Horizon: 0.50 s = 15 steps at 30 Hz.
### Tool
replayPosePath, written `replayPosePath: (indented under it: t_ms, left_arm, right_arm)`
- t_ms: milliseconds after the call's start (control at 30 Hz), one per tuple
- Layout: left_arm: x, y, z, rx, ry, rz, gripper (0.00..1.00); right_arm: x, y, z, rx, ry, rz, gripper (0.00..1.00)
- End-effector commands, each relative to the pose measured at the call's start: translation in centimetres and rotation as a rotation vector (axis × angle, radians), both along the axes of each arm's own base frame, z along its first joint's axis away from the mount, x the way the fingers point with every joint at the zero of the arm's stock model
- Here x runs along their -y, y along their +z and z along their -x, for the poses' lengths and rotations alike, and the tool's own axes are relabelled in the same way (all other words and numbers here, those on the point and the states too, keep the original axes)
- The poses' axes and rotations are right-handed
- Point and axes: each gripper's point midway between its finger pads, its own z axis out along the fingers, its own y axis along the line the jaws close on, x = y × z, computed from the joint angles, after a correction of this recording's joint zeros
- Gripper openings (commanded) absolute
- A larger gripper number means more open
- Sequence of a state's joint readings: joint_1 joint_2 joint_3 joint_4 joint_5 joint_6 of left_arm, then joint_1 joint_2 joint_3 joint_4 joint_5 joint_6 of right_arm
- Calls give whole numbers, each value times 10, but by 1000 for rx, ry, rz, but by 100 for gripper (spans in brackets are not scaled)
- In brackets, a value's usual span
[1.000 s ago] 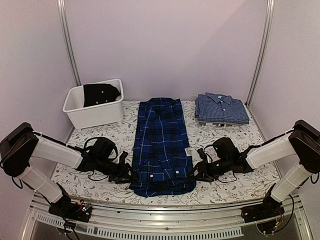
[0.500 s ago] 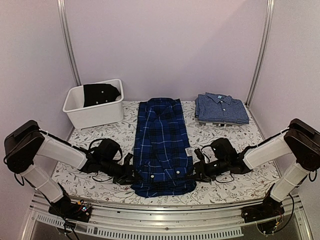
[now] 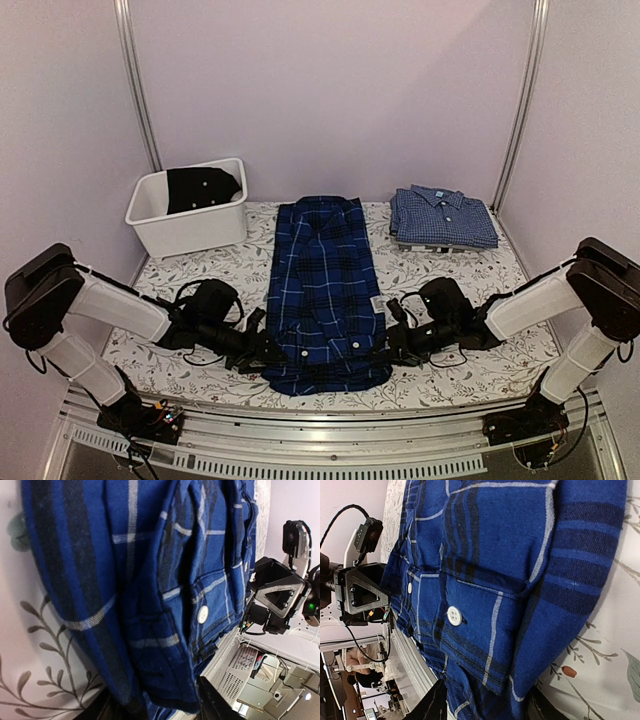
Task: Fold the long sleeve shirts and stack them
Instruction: Move the rectangle-folded shirt to the center of the board.
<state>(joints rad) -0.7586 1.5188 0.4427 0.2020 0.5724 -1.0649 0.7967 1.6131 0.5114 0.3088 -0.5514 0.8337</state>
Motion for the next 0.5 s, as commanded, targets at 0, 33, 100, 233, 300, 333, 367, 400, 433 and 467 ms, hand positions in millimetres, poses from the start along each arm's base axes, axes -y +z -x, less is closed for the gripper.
replayPosePath:
  t_ms: [0,33,100,233,300,333,367,400,433,467]
  left_arm:
    - [-17,-35,17,-102,13,-132,46]
    - [-15,-34,15,-101,12,-126,44]
    - [-11,-33,13,-98,9,-119,37]
    - [-4,-31,11,-92,-10,-114,25]
    - [-3,-31,13,-88,-25,-120,17]
    - [-3,-31,14,-85,-31,-126,14]
    - [-3,-31,16,-85,-37,-134,12]
    - [-4,-31,18,-82,-43,-140,11]
    - [-6,-31,20,-79,-47,-148,10]
    - [-7,-31,22,-76,-50,-155,9]
  right_arm:
    - [4,-15,6,-36,-6,44,49]
    - [4,-14,6,-35,-7,43,49]
    - [5,-15,6,-36,-10,43,49]
    - [4,-14,5,-34,-10,39,48]
    - [3,-14,5,-34,-7,35,41]
    - [2,-13,6,-34,-4,32,37]
    - [1,-12,7,-32,1,29,32]
    - [1,-12,8,-32,6,30,27]
    - [1,-13,10,-34,11,31,22]
    - [1,-14,13,-36,16,33,16]
